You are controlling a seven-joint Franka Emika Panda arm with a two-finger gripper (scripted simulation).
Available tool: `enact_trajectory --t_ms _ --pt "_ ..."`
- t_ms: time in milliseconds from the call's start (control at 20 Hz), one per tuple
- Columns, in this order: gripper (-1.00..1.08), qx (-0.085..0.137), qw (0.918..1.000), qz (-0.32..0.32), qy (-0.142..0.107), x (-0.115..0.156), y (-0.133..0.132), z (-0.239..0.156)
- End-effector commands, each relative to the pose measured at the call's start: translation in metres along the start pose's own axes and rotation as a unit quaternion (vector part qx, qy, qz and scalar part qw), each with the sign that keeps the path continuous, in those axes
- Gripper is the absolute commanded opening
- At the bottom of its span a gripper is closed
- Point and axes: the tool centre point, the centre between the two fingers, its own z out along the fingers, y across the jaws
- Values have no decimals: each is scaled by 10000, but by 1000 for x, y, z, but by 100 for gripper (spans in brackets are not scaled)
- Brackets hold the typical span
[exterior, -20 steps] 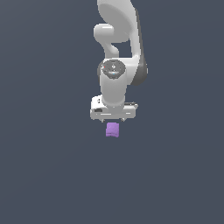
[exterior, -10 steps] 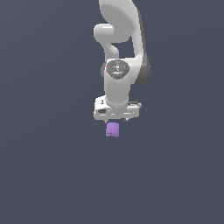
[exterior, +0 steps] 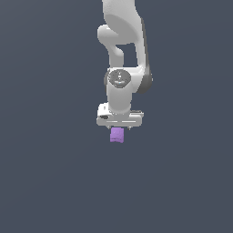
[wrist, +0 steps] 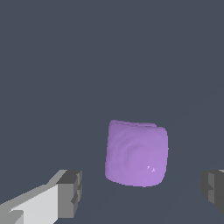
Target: Pick up the object and move it to a goal position.
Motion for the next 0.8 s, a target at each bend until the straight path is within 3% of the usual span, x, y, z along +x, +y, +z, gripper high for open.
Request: enact_trajectory --t_ms 0,750 --pt "100 -17 9998 170 42 -2 3 10" --pt "100 -44 9991 420 103 -6 9 33"
